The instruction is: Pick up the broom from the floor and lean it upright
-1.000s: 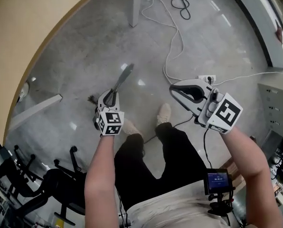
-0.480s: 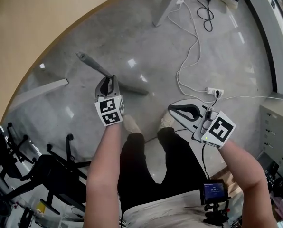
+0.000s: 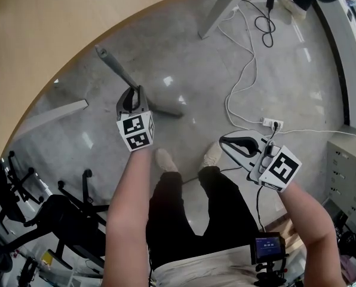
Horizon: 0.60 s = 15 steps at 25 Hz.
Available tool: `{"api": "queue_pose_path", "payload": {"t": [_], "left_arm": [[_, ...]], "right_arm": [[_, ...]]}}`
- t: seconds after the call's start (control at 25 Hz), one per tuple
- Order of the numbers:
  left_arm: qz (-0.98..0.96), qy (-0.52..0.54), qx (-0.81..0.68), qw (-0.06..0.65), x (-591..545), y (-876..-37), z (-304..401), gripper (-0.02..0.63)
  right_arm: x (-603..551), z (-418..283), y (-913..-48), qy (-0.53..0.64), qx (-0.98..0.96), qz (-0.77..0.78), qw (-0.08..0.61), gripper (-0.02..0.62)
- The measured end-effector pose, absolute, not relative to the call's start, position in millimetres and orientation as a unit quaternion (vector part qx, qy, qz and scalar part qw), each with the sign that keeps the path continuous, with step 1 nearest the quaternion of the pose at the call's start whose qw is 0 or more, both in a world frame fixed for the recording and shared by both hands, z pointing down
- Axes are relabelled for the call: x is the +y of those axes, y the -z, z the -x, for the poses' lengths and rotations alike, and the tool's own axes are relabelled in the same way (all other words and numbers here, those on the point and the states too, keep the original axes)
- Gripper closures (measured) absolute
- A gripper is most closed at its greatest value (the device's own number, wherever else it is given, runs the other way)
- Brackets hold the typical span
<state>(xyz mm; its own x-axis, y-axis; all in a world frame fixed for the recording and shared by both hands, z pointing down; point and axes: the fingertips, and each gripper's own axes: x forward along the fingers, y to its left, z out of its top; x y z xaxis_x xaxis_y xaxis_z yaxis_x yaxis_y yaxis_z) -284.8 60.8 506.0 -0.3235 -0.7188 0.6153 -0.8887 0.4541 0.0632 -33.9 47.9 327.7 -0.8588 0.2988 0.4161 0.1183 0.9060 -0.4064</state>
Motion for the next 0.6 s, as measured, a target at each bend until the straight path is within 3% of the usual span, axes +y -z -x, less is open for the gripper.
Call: {"api": "queue_pose_path", "payload": {"t": [0.48, 0.6], "left_arm": [[-0.516, -0.162, -0.794, 0.279, 54, -512, 301, 0.525], [-0.522, -0.166, -0.79, 0.276, 50, -512, 299, 0.49]], "right_arm": [[53, 20, -339, -0.194, -0.94, 0.103, 0.26, 0.577], [52, 21, -340, -0.196, -0.94, 0.106, 0.26, 0.577]]}}
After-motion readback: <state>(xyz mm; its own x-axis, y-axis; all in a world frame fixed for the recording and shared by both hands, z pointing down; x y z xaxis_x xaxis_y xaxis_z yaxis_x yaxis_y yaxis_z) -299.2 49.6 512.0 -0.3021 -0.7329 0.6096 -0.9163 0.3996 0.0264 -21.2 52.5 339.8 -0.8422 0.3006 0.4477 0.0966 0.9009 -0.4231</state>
